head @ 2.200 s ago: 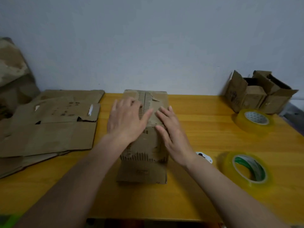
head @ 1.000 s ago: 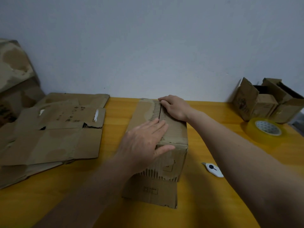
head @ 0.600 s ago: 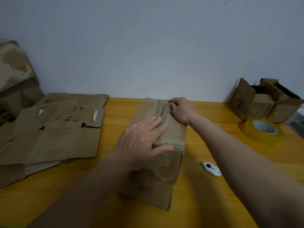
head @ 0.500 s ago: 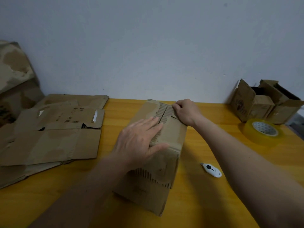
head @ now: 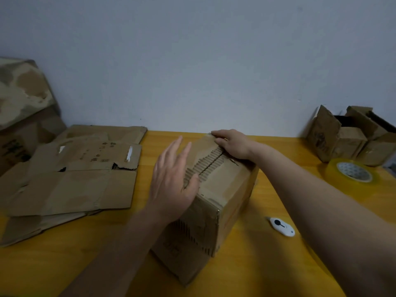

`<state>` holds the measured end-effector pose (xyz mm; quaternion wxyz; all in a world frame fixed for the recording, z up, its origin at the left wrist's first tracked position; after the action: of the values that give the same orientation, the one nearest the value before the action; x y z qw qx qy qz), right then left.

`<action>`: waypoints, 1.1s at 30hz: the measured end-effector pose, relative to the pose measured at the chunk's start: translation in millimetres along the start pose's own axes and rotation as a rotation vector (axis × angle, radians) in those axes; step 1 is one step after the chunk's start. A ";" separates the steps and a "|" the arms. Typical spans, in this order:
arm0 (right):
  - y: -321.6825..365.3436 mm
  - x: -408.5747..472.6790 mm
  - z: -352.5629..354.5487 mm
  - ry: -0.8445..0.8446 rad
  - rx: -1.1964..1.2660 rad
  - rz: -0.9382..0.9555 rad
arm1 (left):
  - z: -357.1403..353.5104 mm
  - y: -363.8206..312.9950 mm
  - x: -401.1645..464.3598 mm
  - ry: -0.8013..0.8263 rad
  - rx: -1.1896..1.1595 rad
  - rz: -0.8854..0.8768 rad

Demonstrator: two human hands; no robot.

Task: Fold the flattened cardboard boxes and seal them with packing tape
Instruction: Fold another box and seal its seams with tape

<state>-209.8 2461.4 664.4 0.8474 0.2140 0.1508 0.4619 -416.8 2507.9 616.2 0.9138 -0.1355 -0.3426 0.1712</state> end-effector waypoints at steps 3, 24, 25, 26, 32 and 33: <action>-7.0 4.3 1.0 0.068 -0.016 -0.020 | -6.3 -2.1 -5.8 -0.056 -0.050 0.106; -37.6 -80.6 21.4 -0.526 0.935 -0.104 | 13.9 -21.4 14.1 -0.062 -0.435 0.277; -42.1 -84.7 15.2 -0.508 0.946 -0.138 | 10.7 -18.5 7.2 -0.039 -0.418 0.280; -47.1 -88.9 6.9 -0.485 0.911 -0.170 | 5.4 -14.8 -3.1 -0.007 -0.414 0.303; -63.2 -100.7 -27.6 -0.378 0.842 -0.193 | -14.7 -11.8 -32.9 -0.080 -0.567 0.494; -64.4 -101.6 -26.2 -0.371 0.834 -0.184 | -12.2 -12.7 -29.7 -0.098 -0.569 0.496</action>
<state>-229.1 2350.2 615.4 0.7391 0.6011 0.1880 0.2388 -426.8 2482.8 594.8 0.7531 -0.4542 -0.3763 0.2915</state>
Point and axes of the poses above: each hand's wrist, its own x-axis towards the middle knuckle, its own z-axis out of the back of the hand, y = z × x, the point moved 1 cm from there along x, towards the middle knuckle, and after that the axes turned 5 degrees about -z, right-handed, at the moved point
